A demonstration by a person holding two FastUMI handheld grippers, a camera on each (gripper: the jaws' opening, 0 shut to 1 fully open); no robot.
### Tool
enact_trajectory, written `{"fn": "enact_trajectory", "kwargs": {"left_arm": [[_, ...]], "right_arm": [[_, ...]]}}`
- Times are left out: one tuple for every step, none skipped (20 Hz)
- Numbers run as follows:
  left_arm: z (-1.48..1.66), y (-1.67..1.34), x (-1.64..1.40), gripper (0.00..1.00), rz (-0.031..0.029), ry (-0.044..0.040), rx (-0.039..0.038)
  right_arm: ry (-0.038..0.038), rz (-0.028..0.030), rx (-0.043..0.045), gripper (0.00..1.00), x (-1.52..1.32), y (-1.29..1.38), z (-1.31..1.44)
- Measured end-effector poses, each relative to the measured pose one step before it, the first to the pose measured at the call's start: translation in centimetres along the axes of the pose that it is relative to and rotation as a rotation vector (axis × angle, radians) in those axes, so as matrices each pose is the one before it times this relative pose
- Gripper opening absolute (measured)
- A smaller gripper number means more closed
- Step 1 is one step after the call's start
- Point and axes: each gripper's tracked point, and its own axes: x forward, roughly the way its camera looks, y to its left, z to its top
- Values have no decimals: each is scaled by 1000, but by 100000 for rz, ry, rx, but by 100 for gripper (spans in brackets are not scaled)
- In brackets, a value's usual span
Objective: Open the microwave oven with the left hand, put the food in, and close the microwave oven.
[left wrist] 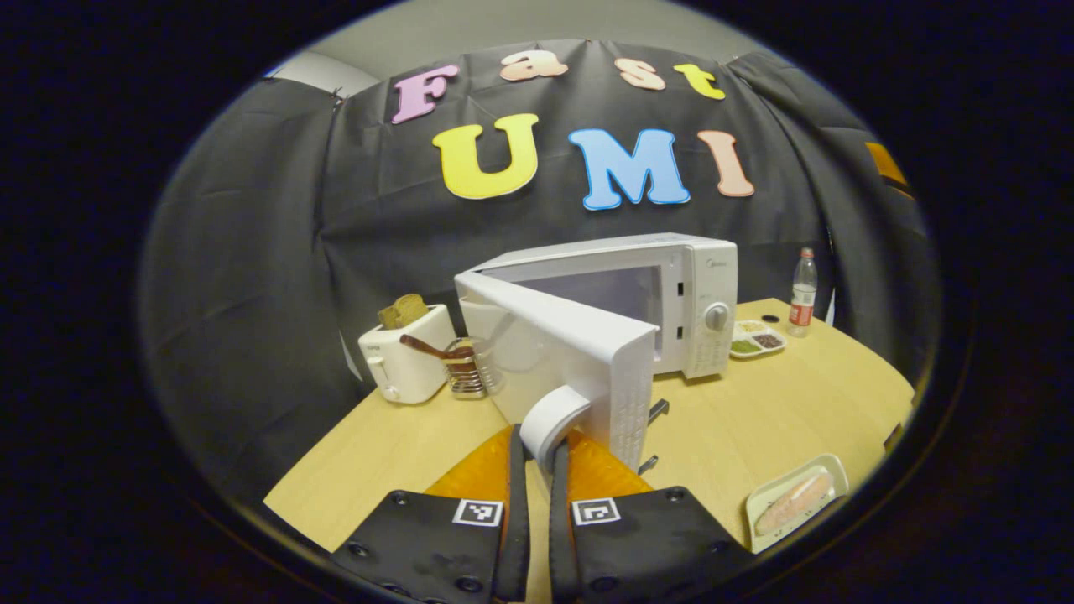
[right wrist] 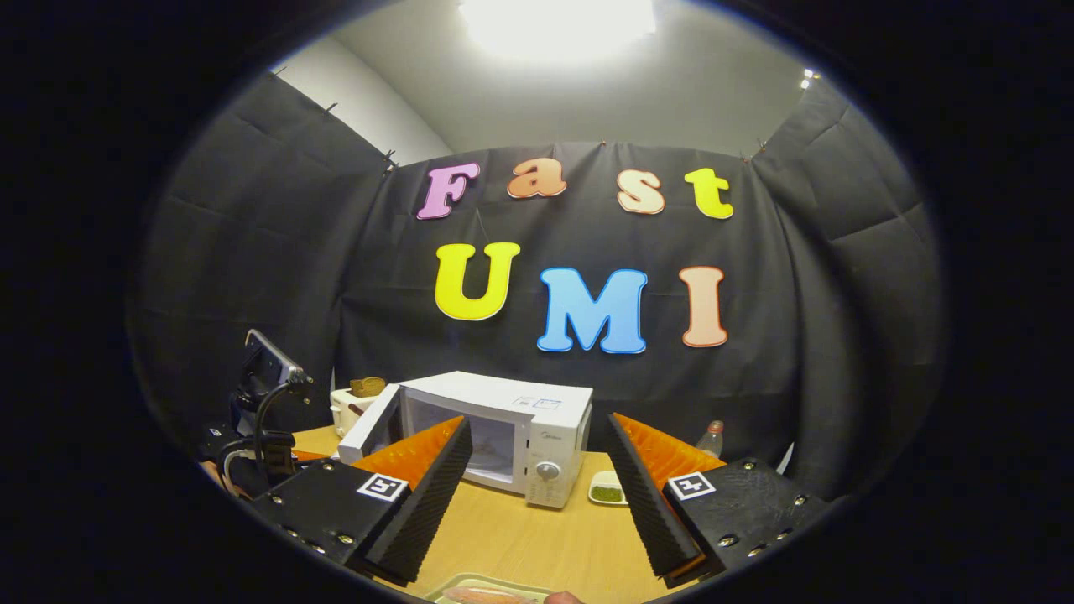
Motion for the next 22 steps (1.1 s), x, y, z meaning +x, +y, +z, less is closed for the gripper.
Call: {"fn": "enact_trajectory", "kwargs": {"left_arm": [[-113, 773, -63, 16, 910, 366, -472], [-223, 769, -291, 16, 1134, -40, -181], [-244, 716, -111, 16, 994, -152, 61], [-62, 382, -93, 16, 27, -740, -643], [-157, 388, -29, 16, -158, -12, -842], [-36, 278, -14, 16, -479, -2, -1031], [-140, 222, -83, 16, -608, 289, -746], [-37, 201, 2, 16, -468, 198, -172], [-44, 240, 73, 17, -372, 430, -52], [-97, 267, -158, 17, -178, 345, -218], [-87, 276, -16, 17, -54, 335, -850], [-101, 474, -22, 17, 326, 267, -1715], [-27, 351, -100, 16, 594, 333, -2142], [-235, 380, -75, 17, 965, 111, -2429], [-150, 313, -128, 17, 935, 505, -2580], [-241, 433, -399, 17, 490, 160, -2655], [-216, 395, -349, 19, 1621, -61, -1151], [-391, 919, -318, 19, 2385, -336, 500], [-255, 1046, -409, 19, 3095, -349, 939], [-426, 1121, -145, 19, 2936, 68, 398], [-335, 944, -51, 19, 1432, 685, -179], [-330, 649, 52, 19, 639, 749, -712]], "right_arm": [[227, 1133, 682, 97, 225, 333, -296], [484, 783, 623, 97, 267, 241, -336], [864, 974, 697, 97, 196, 173, -421], [865, 1062, 446, 97, 206, 317, -385], [892, 736, -198, 97, 87, 108, -262], [1077, 810, -1079, 97, 74, 80, -250], [621, 431, -1285, 97, -21, -50, 47], [-410, 101, -930, 97, -243, -112, 227], [-1037, -85, -577, 97, -205, -125, 582], [-1157, -238, -471, 97, -192, -77, 414], [-755, -108, -299, 97, -309, -115, 300], [-297, 203, -28, 97, -345, -46, 62], [57, 499, 203, 97, -355, -131, 13], [90, 799, 441, 97, -474, 5, 46], [-489, 828, 843, 97, -791, -61, 236], [-62, 754, 820, 97, -601, -25, 53], [574, 1080, 637, 96, -499, 108, -27], [443, 1401, 190, 96, -365, 286, -123], [411, 618, -502, 97, -257, 140, -13], [456, -237, -930, 97, -272, -9, 7], [455, -480, -596, 97, -55, 118, 2], [603, -391, -145, 97, 80, 423, -150]]}}
